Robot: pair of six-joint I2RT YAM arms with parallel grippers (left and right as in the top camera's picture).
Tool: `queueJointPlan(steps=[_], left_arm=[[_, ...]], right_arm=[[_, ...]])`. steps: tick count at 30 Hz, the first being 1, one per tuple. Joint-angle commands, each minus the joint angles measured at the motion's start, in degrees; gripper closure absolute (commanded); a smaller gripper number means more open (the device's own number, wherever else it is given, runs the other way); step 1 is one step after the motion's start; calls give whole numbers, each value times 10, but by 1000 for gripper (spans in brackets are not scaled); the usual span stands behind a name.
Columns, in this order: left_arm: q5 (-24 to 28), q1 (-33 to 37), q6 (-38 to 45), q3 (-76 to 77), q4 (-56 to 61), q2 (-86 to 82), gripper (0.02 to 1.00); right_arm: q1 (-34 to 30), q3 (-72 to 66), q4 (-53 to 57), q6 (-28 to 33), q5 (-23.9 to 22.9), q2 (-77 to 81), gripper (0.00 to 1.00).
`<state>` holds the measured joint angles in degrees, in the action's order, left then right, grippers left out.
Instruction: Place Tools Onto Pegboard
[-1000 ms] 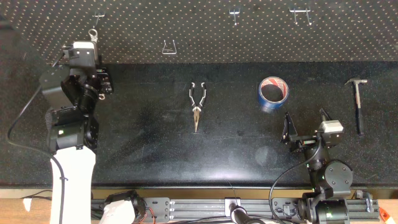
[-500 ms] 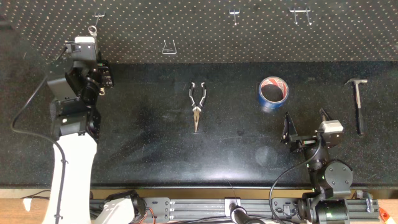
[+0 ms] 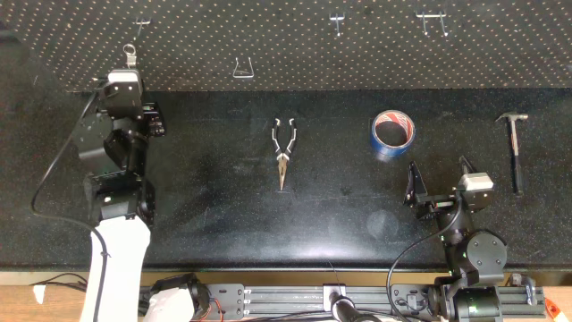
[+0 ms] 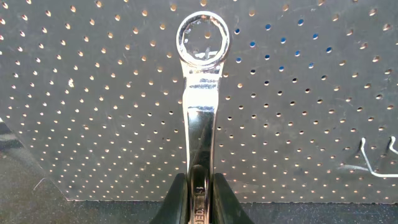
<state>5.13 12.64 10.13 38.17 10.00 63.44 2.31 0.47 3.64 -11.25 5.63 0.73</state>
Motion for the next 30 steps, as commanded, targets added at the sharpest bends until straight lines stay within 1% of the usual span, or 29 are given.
queueJointPlan(steps=[1,7,18,29,30], left_arm=[[-6,0,-9,-1,17,30,989],[-4,0,-9,7,44,53,989],[-4,0,-9,53,44,83,989],[-4,1,-9,53,45,120,989],[-4,1,-9,53,43,120,862]], right_arm=[[-1,-2,2,10,-7,-5,27],[-1,-2,2,10,-7,-5,27],[-1,-2,2,10,-7,-5,27],[-1,-2,2,10,-7,-5,27],[-1,-2,2,10,-7,-5,27]])
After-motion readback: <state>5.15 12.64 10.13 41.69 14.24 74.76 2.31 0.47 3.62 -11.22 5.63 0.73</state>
